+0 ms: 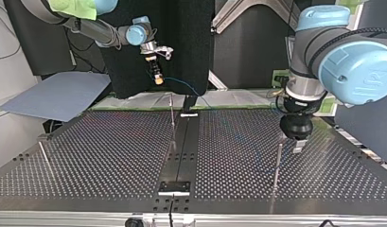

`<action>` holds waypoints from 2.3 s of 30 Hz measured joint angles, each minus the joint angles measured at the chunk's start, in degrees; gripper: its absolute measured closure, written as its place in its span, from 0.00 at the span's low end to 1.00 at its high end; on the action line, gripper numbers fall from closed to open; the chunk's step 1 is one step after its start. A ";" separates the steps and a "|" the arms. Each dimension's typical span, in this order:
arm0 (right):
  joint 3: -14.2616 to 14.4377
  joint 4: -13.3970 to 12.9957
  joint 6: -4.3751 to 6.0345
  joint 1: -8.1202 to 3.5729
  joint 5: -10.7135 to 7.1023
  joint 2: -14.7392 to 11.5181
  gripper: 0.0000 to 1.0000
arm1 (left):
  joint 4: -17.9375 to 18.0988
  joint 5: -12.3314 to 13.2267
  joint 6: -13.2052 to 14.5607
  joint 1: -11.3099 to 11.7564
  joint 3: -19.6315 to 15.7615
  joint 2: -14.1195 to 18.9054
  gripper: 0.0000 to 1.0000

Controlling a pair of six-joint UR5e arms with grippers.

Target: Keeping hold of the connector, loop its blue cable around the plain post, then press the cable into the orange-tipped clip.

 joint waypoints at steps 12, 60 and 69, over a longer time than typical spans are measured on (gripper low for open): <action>0.00 0.00 0.06 -0.03 0.00 0.01 1.00 | 0.71 -0.88 -0.08 -0.17 0.00 -0.02 0.00; -0.02 0.35 0.66 -0.52 -0.15 -0.03 1.00 | 6.85 -7.11 9.58 -8.97 2.34 -2.51 0.00; 0.01 0.77 0.83 -0.64 -0.43 0.01 1.00 | 10.26 -12.12 14.48 -14.00 7.29 -7.48 0.00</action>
